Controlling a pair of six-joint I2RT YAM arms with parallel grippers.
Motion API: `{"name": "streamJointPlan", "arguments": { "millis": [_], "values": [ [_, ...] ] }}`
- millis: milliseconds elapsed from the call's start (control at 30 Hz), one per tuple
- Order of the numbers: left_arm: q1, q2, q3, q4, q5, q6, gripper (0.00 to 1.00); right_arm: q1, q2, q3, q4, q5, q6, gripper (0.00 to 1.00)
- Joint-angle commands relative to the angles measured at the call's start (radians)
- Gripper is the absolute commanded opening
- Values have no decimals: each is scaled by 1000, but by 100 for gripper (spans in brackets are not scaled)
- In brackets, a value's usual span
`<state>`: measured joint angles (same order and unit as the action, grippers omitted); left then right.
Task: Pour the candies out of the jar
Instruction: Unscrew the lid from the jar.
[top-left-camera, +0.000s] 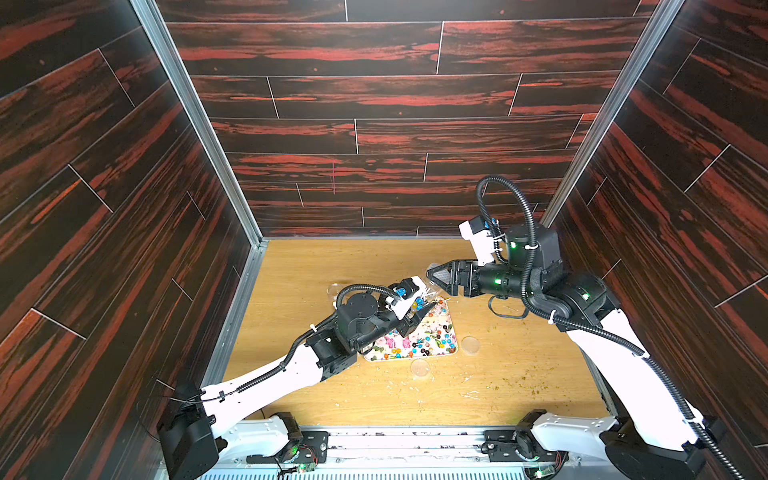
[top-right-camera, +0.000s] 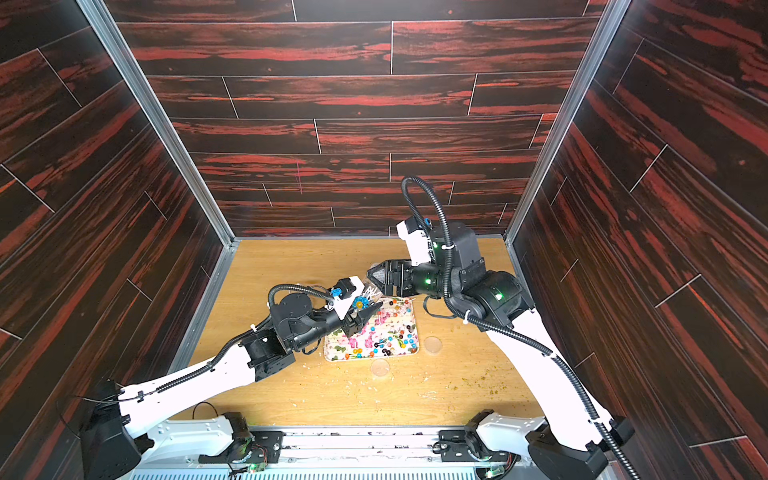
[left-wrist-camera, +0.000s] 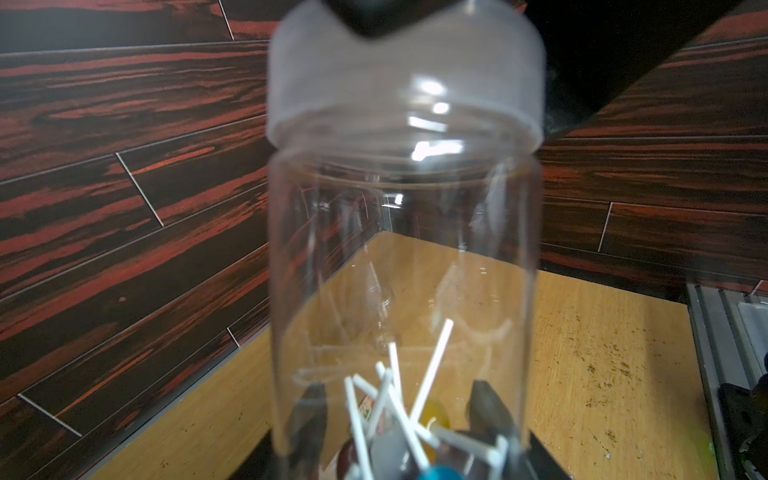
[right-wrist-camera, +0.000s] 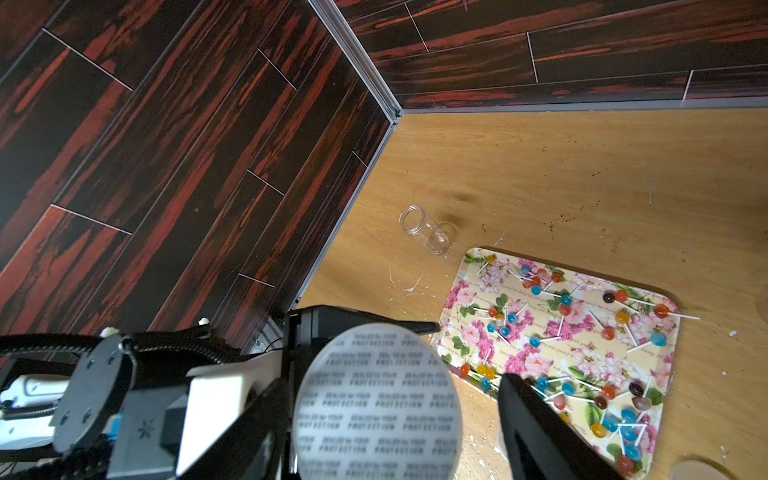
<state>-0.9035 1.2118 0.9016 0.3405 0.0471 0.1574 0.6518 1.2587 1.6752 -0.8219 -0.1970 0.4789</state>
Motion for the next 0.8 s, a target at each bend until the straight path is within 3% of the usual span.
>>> {"name": "streamJointPlan", "arguments": {
  "millis": [0,400,600,767],
  "values": [
    [-1,0,36,48,-9,7,35,8,13,-8,9,-14,5,77],
    [-1,-8,38,33,20,-18,35,8,-3,-14,50,-85,-71,50],
    [-2,-57,41,-52,122,-71,35,8,-27,19,57,-126,-202,45],
    [-2,-106,60,-141,316,-138,36,8,-39,50,55,-238,-337,47]
  ]
}}
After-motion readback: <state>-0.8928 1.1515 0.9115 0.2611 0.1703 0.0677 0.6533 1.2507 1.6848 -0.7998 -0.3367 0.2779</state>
